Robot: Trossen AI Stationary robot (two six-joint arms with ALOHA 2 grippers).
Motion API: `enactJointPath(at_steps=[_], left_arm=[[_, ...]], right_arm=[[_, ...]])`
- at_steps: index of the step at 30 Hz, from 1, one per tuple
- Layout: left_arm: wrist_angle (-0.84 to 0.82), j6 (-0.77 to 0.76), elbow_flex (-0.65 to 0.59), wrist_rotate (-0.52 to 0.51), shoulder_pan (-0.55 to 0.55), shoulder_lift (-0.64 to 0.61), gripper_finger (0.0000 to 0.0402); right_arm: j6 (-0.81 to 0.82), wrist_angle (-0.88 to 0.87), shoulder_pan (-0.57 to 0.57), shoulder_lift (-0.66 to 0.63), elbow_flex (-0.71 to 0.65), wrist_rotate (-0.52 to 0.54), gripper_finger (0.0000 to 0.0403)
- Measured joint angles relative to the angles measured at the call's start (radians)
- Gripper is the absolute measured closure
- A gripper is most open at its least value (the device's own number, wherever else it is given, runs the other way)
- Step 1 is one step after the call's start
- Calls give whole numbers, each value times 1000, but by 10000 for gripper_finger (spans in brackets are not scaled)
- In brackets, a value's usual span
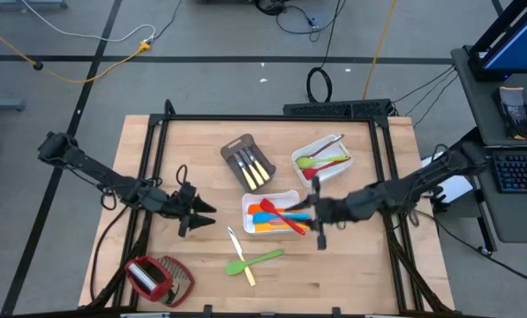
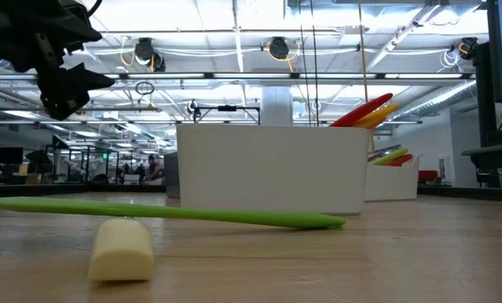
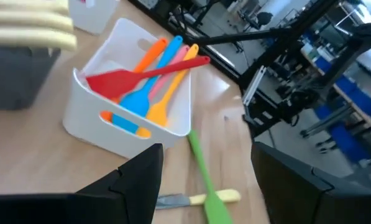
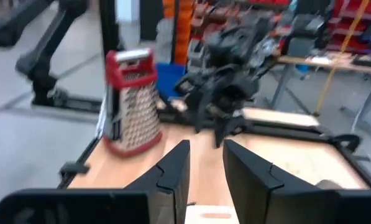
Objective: Pick & Place Kitchen Items
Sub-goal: Put the green spatula into bottom white bin
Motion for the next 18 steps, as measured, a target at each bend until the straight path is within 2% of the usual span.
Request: enactJointPath(at_steps=[7, 11, 18], left_arm=[[-66, 81, 0, 7, 36, -33, 151], [-100, 89, 0, 49, 51, -33, 151], [-117, 119, 0, 60, 57, -33, 151]], right_arm=[[0, -277, 83, 210, 251, 22, 314], [0, -432, 115, 325, 387, 4, 314], [46, -487, 144, 456, 499, -93, 314]])
